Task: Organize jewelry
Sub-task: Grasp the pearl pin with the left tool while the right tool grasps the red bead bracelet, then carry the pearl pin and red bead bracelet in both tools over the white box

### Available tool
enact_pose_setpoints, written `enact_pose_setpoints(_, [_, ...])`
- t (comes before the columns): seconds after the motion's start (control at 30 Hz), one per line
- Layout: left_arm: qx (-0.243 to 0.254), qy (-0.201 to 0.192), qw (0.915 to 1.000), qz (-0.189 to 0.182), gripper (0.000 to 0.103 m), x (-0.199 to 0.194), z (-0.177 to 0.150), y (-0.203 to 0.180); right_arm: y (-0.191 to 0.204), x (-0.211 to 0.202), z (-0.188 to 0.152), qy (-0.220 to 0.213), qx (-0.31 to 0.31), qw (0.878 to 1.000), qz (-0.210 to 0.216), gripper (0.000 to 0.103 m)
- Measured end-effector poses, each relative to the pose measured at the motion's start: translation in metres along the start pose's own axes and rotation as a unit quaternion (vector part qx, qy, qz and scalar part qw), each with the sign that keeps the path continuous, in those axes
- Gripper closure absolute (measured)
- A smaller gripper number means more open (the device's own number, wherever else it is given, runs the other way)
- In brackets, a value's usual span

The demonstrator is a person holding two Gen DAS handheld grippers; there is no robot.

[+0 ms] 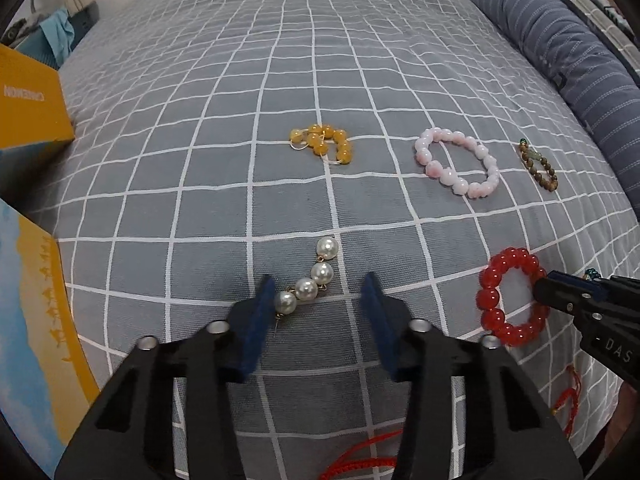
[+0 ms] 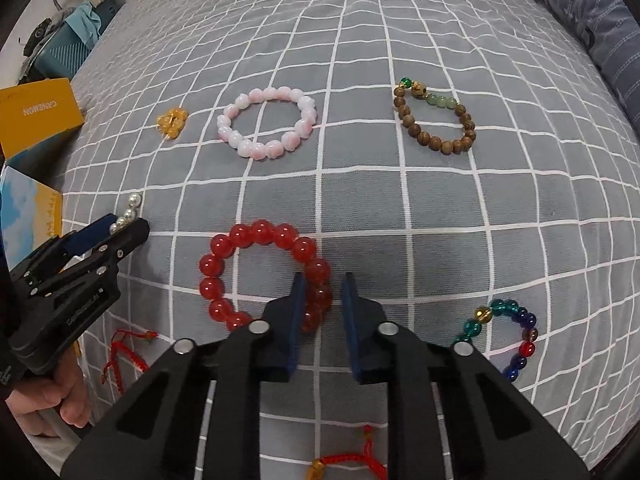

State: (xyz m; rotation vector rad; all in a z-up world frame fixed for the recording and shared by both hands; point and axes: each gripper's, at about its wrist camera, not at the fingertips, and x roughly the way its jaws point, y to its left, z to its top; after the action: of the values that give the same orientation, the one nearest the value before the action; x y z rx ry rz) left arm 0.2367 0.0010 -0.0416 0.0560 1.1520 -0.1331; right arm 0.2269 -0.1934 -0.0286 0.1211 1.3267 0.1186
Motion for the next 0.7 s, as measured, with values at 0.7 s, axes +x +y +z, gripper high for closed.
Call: enact_pose_setpoints(0.7, [-0.007,-0.021,0.9997,0.008,0.092,-0.038,-0.007,0.006,0.013,-0.025,-0.001,-0.030,-0.008,0.999,0.008,0.090])
